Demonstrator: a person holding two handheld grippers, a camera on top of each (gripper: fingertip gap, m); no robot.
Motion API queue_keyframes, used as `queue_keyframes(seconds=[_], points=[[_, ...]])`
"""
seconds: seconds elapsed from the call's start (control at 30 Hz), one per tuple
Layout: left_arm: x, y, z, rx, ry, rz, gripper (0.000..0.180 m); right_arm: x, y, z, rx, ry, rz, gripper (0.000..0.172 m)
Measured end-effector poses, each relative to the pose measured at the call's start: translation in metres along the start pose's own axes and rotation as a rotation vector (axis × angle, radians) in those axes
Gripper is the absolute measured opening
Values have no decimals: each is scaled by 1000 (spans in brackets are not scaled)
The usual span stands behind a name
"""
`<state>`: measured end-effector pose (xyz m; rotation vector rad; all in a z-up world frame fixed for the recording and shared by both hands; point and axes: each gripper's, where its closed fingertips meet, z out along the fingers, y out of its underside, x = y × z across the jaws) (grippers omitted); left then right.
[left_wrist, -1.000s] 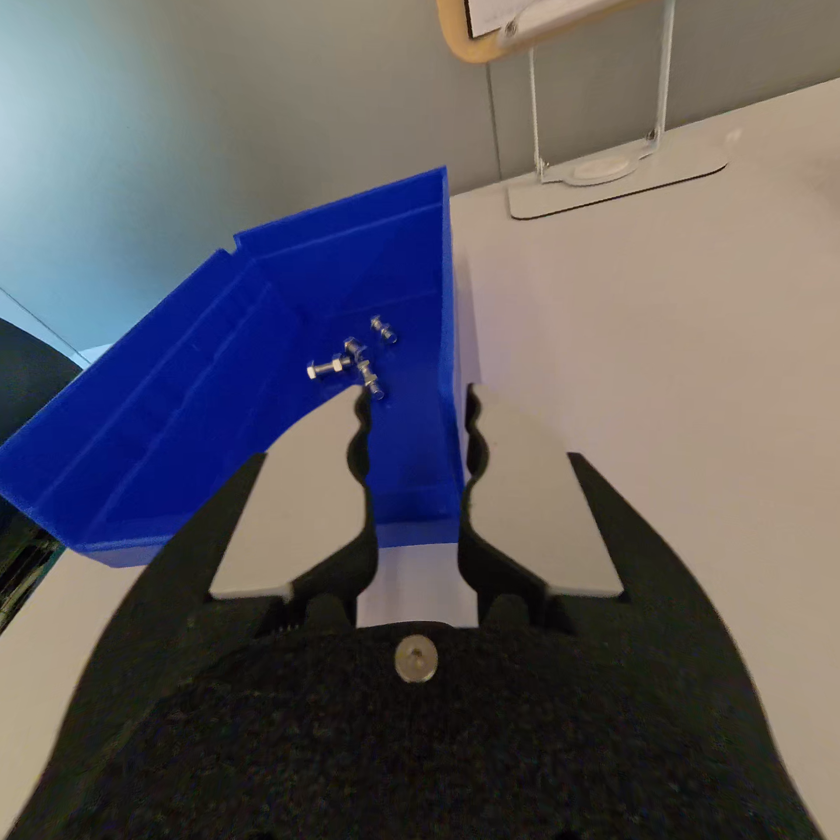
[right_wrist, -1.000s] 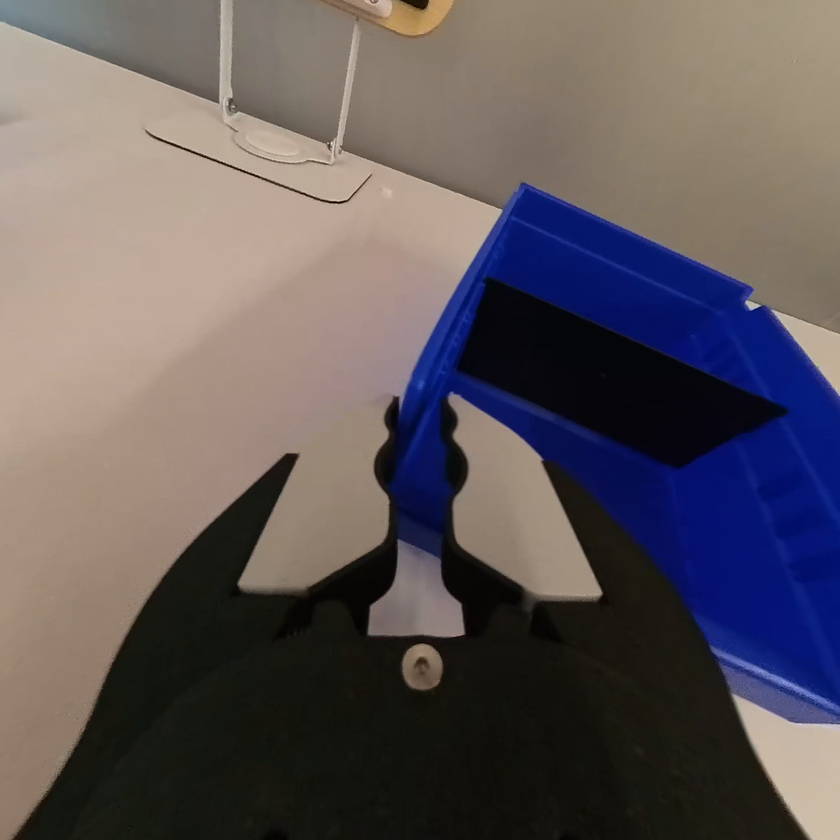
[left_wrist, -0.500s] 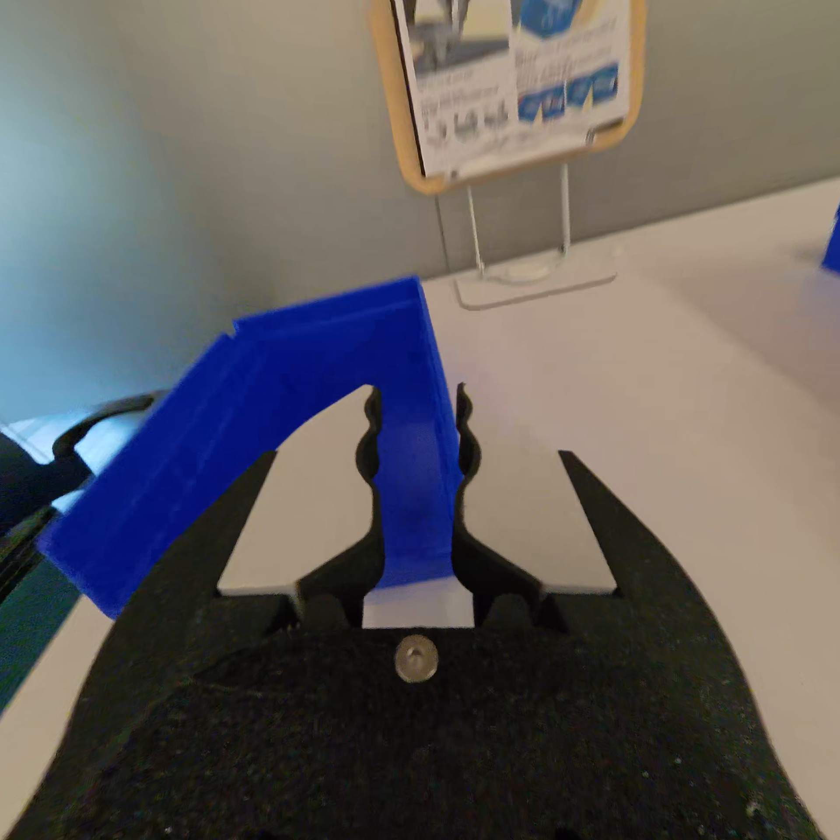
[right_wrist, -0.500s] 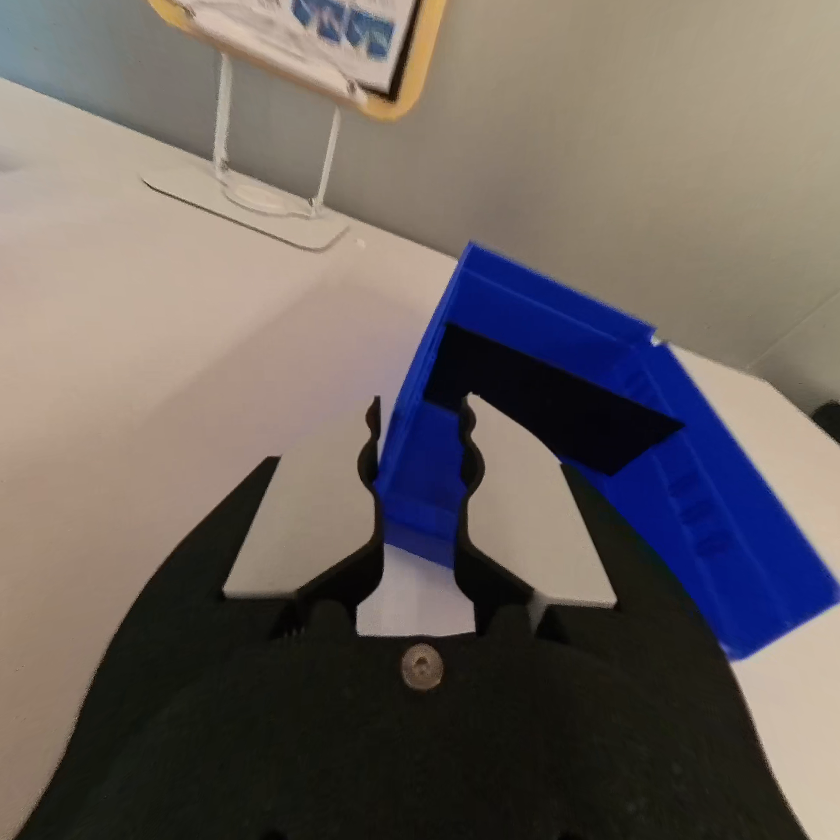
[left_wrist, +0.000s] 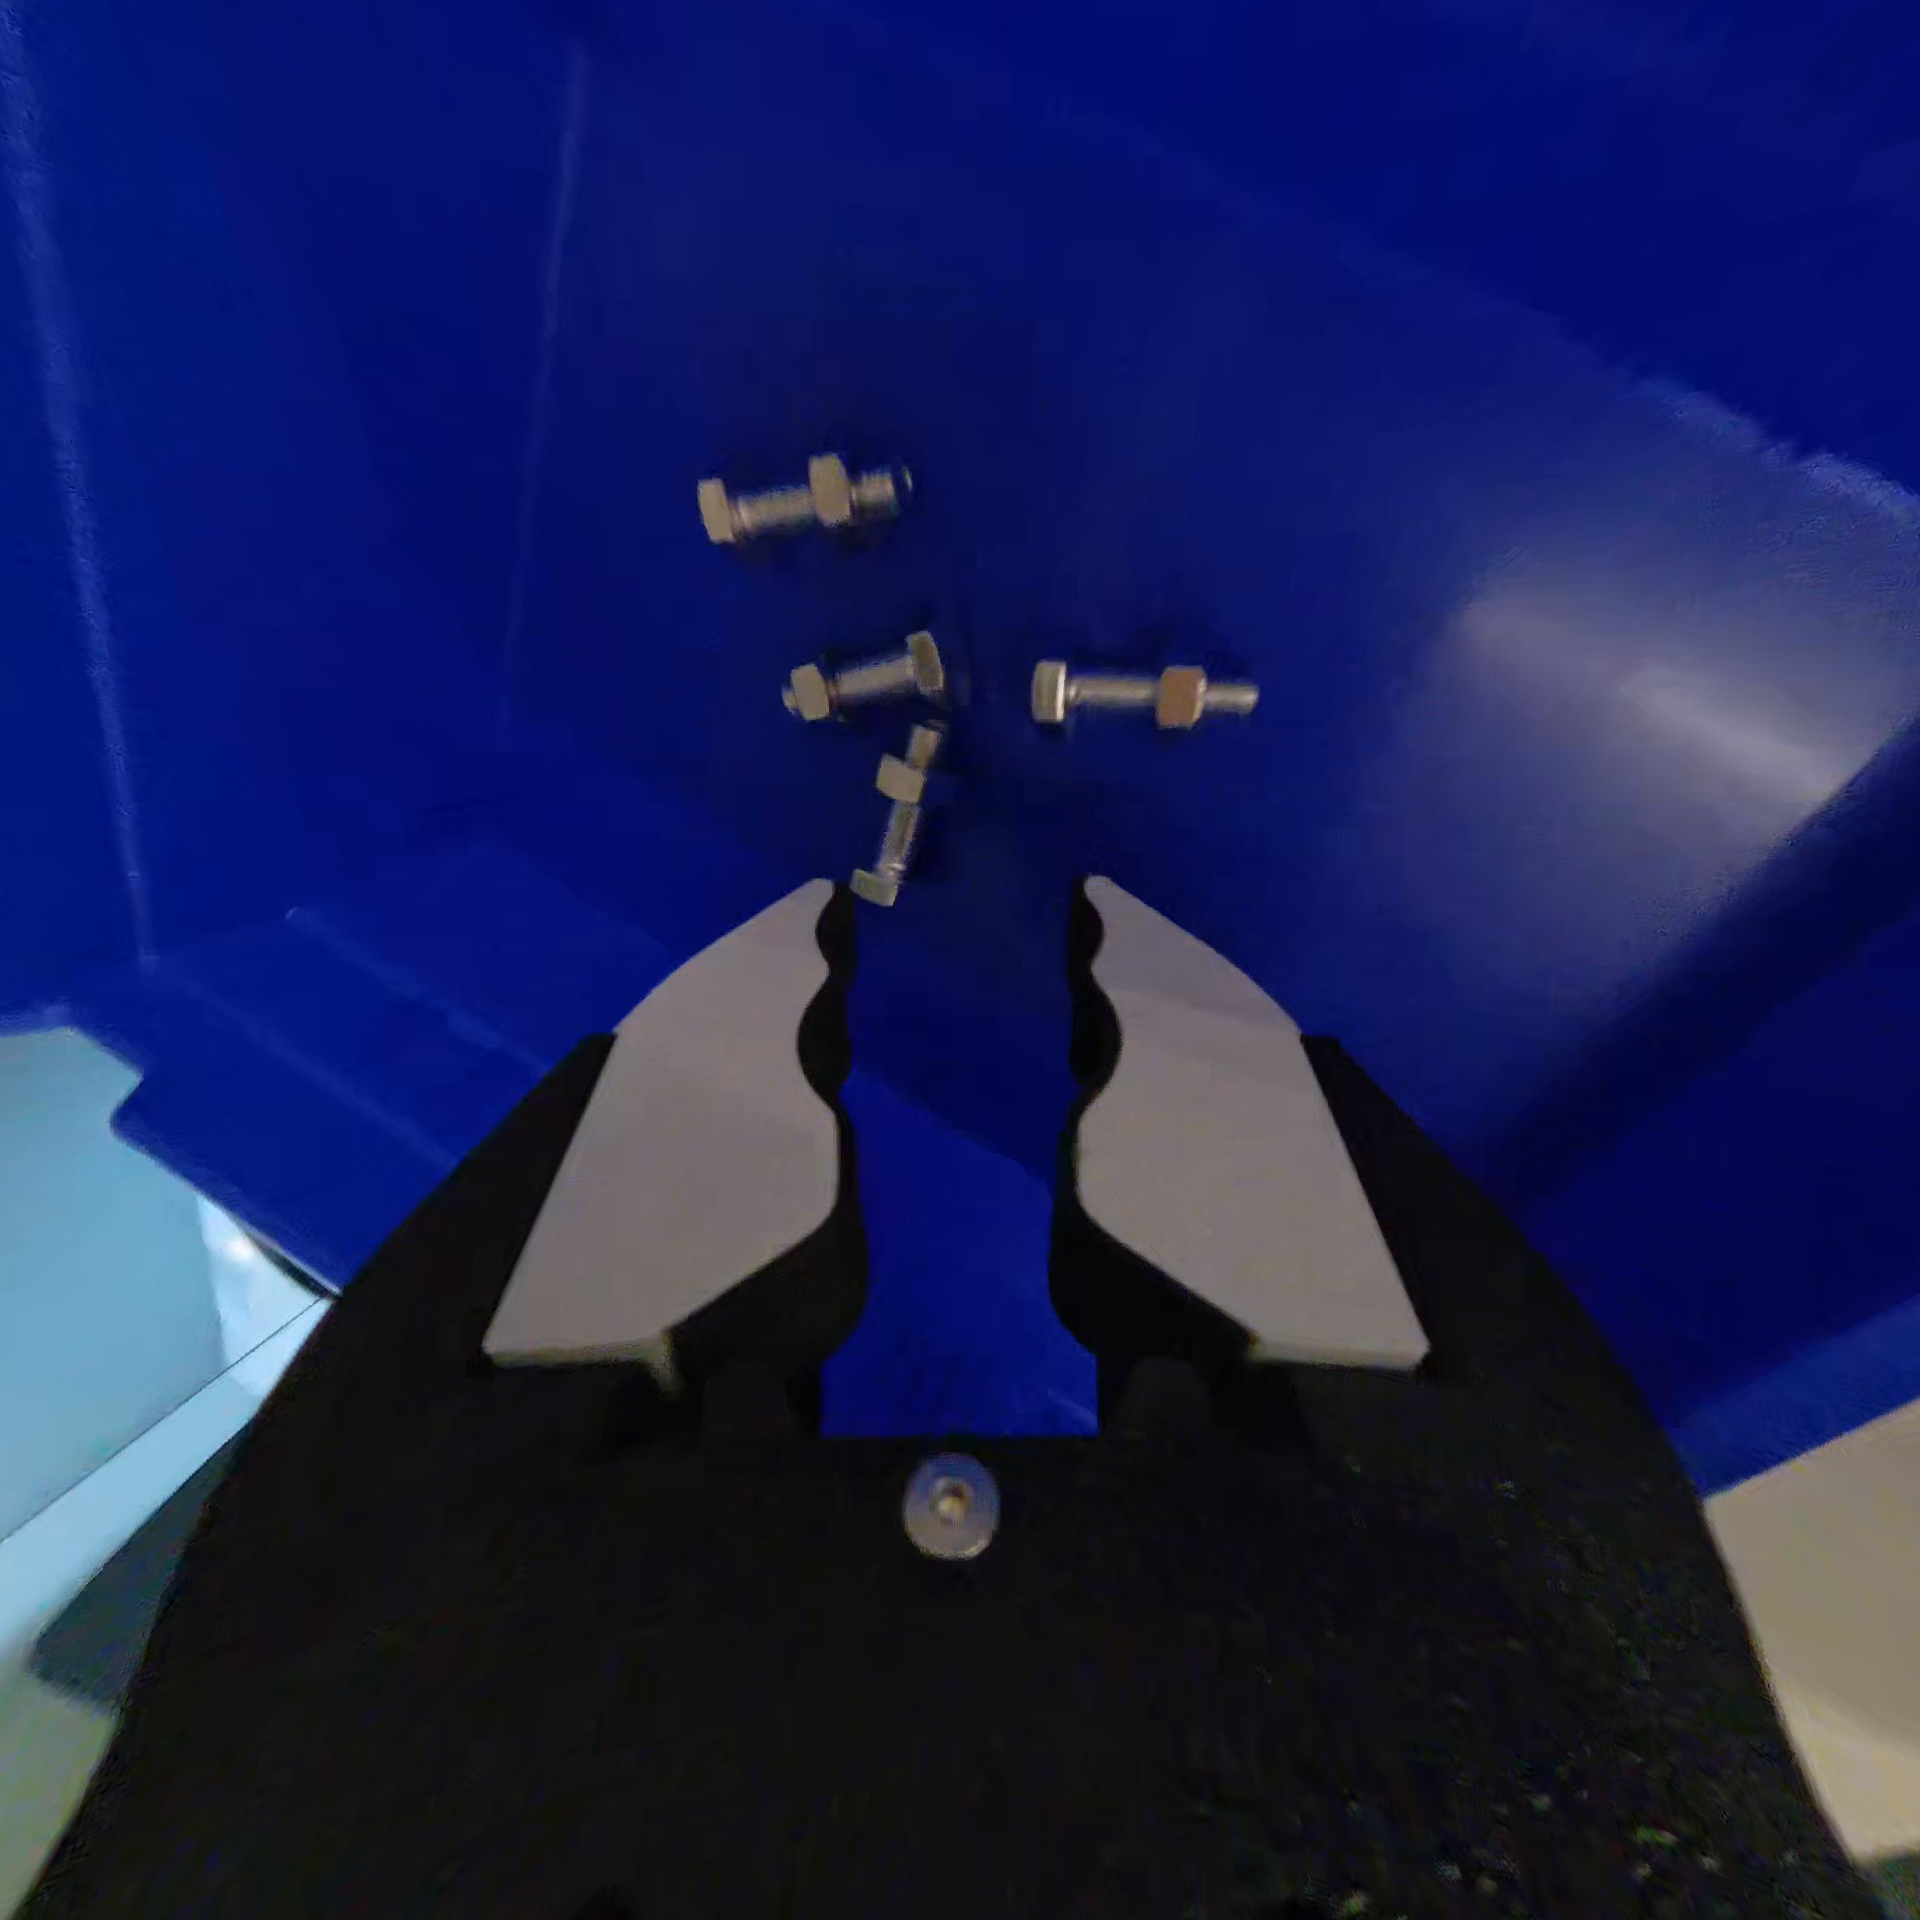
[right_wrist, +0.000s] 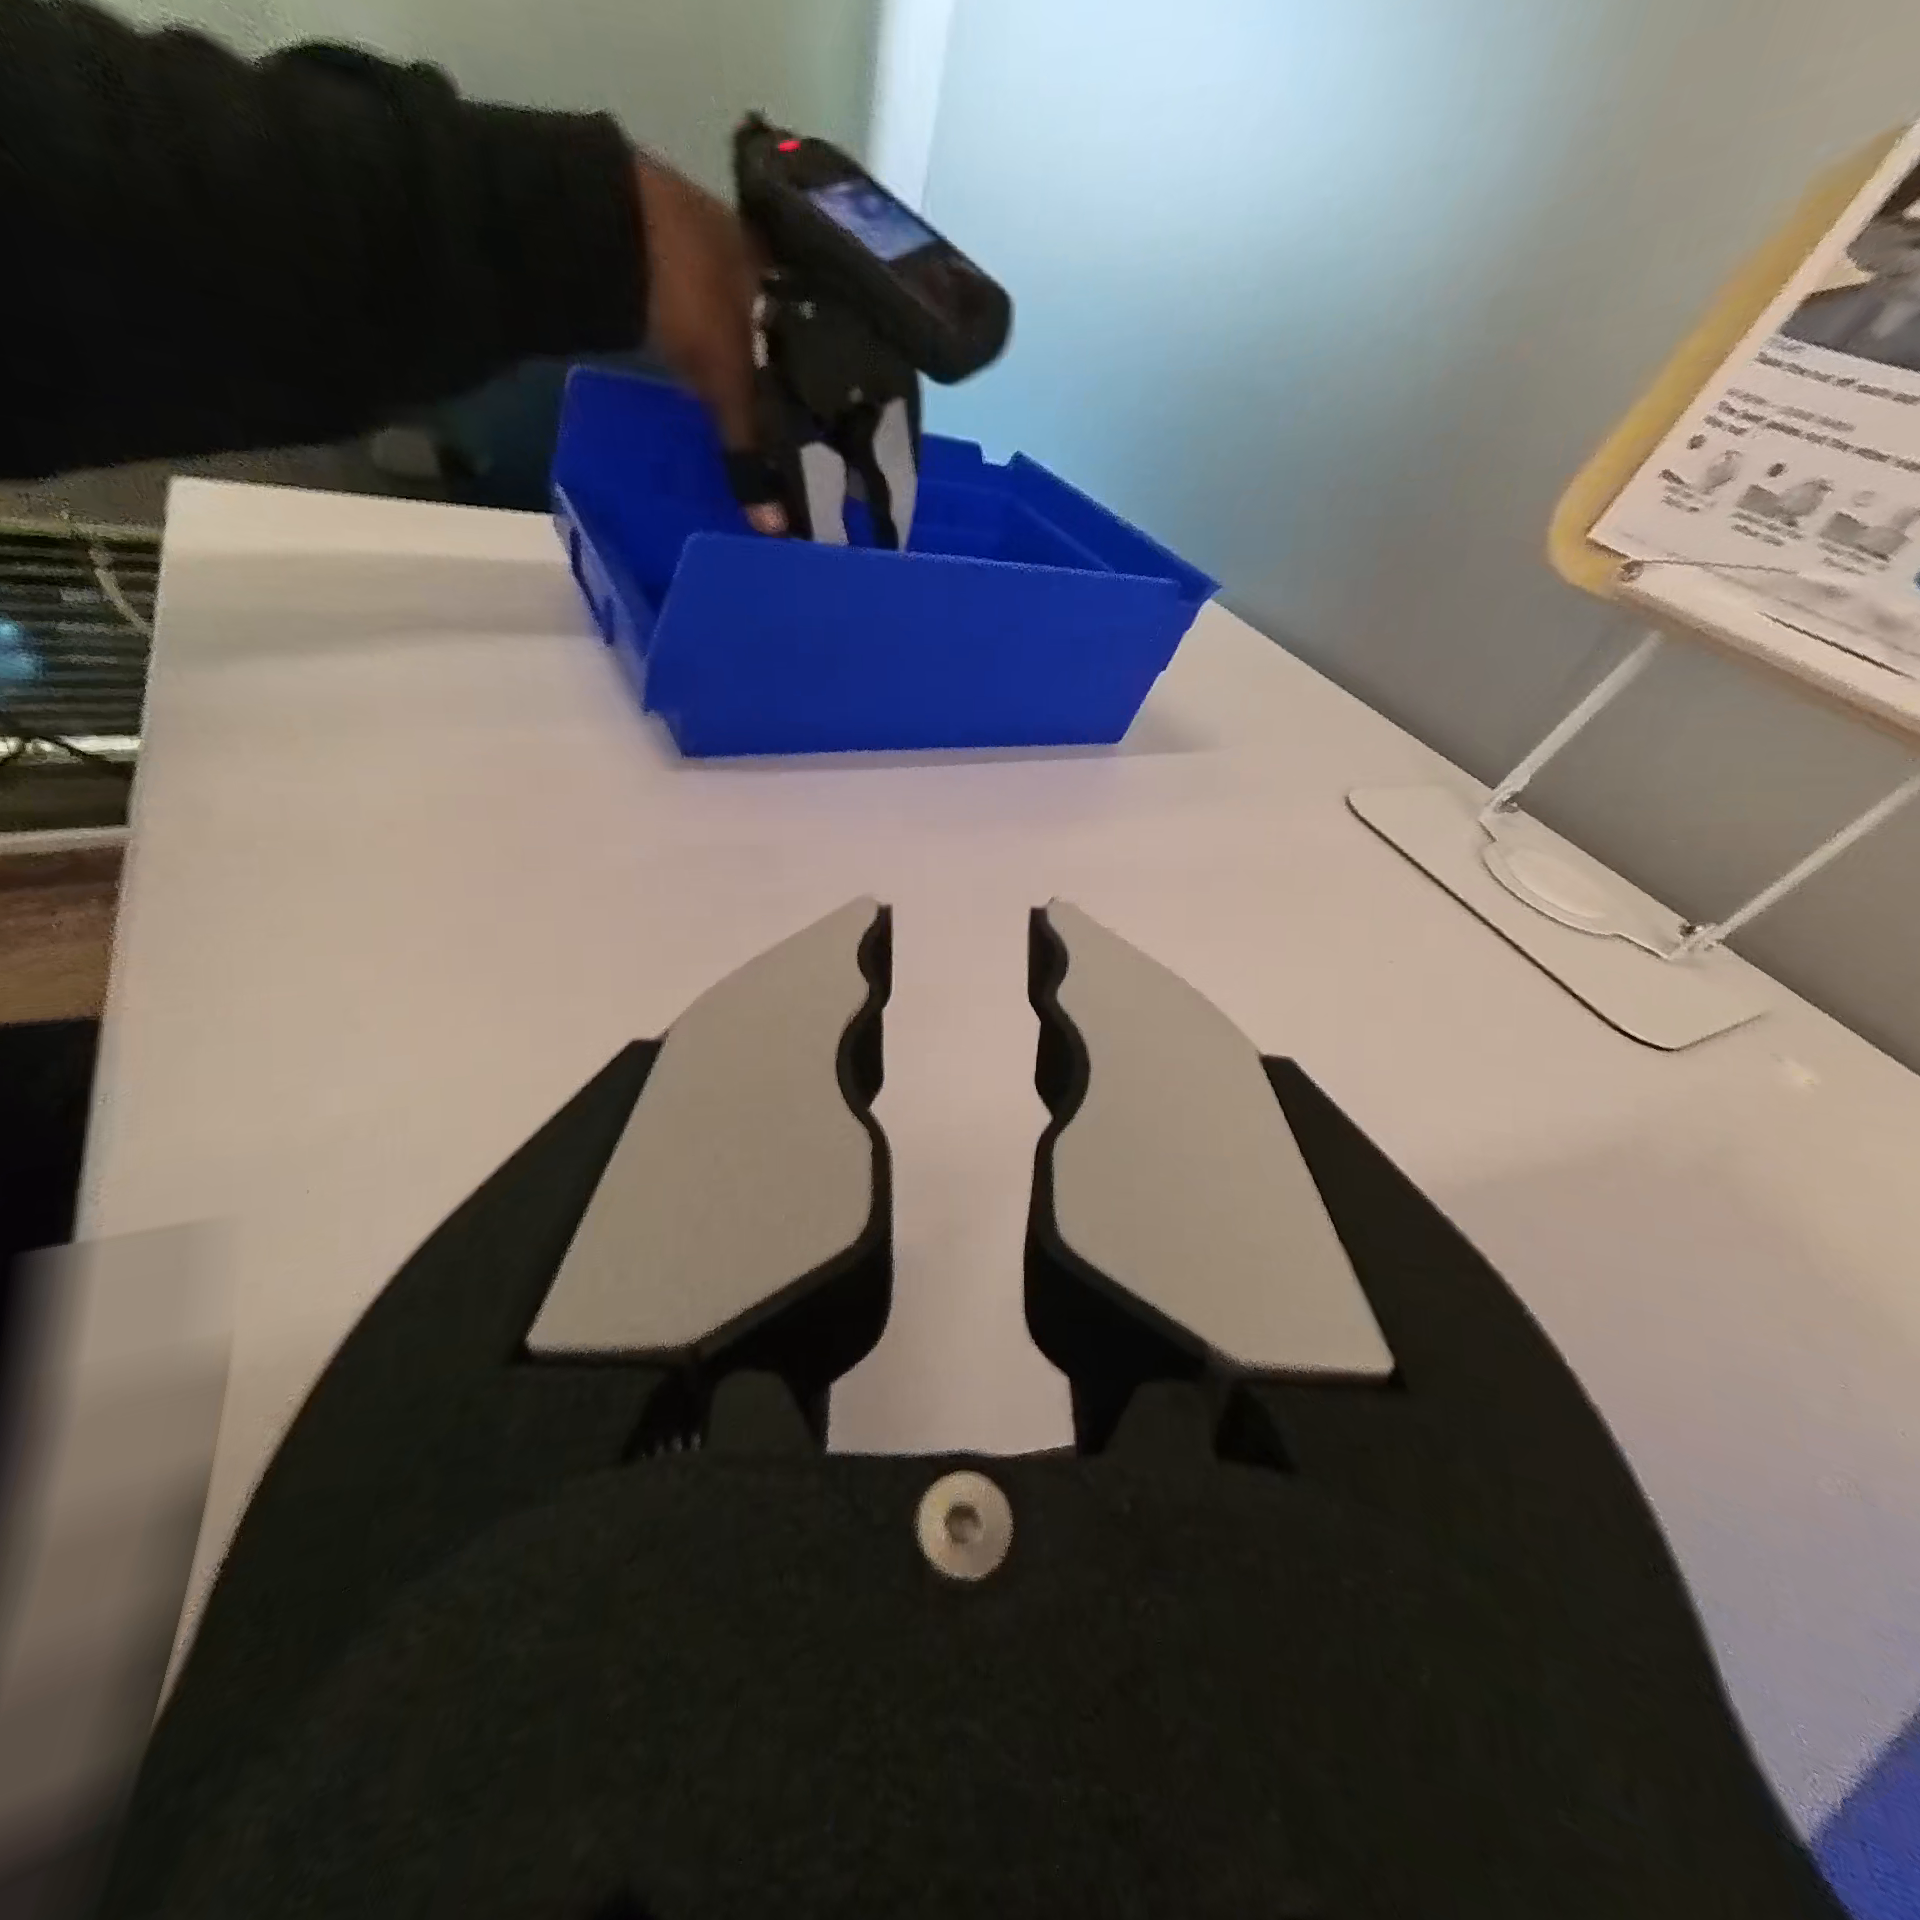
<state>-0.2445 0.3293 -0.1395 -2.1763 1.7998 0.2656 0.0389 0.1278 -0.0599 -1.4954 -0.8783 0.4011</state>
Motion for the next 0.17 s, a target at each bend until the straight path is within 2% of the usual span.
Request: queue_keyframes(seconds=[0.07,0.17], points=[[-3,7,8,-112,28,37,39,-5,7,5,-17,-10,-31,24],[-8,10,14,-195,51,61,38,-14,16,8,-29,-35,-48,24]])
